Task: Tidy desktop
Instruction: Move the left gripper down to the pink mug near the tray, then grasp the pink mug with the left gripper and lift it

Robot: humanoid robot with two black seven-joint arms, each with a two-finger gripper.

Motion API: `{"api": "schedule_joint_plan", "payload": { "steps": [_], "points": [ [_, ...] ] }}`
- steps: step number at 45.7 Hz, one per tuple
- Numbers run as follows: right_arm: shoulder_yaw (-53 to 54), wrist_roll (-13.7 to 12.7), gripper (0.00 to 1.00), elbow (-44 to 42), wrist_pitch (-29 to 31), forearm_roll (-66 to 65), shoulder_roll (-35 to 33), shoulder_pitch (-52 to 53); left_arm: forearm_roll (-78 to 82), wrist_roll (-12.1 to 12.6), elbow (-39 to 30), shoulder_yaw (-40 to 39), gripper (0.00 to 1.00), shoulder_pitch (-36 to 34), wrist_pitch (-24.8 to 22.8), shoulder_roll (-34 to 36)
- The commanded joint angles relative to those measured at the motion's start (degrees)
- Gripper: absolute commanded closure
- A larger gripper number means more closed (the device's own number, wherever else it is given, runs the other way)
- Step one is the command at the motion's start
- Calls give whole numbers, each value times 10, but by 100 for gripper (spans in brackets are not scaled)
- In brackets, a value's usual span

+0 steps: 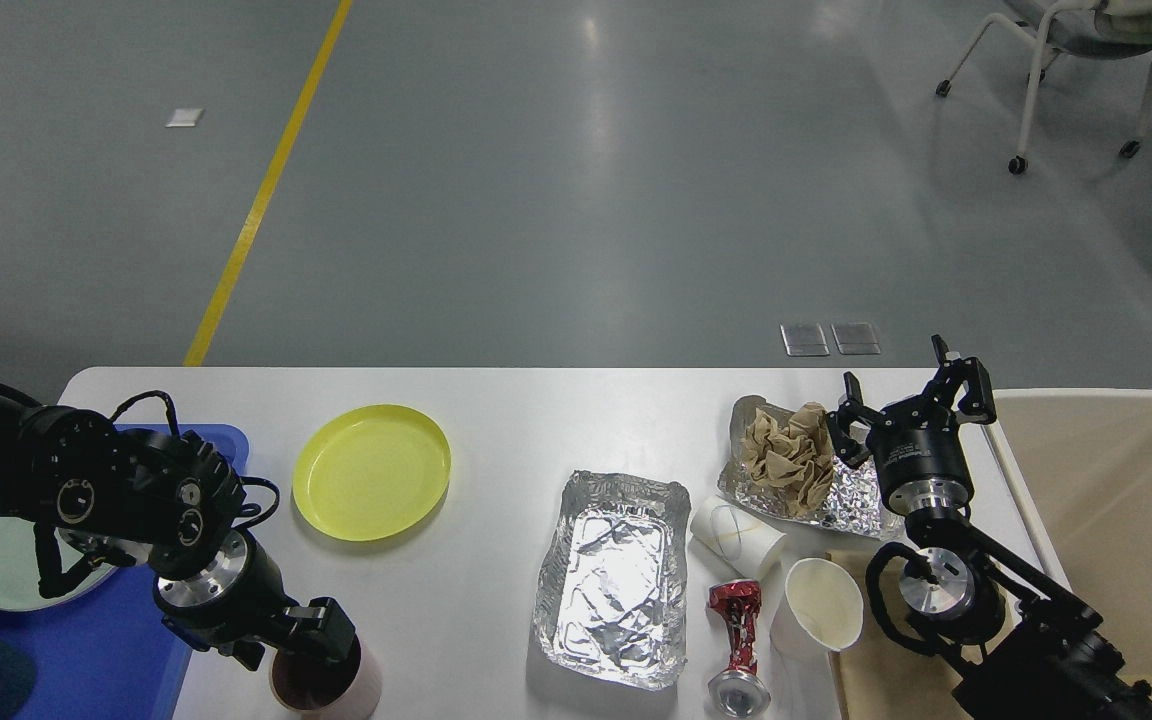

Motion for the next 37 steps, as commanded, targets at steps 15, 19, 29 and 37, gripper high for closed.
{"api": "schedule_joint_plan", "payload": {
  "steps": [15, 19, 29, 37],
  "points": [
    [0, 0, 0, 0, 0, 0, 0, 0, 13, 15, 31, -4, 17, 57, 47, -24],
    [0, 0, 0, 0, 0, 0, 0, 0, 13, 16, 46, -4, 18, 72, 47, -26],
    [0, 1, 0, 0, 0, 0, 0, 0, 13, 17, 52, -1, 62, 78, 47, -28],
    [0, 0, 0, 0, 0, 0, 0, 0, 4, 17, 52, 3, 92, 78, 46, -26]
  ]
}}
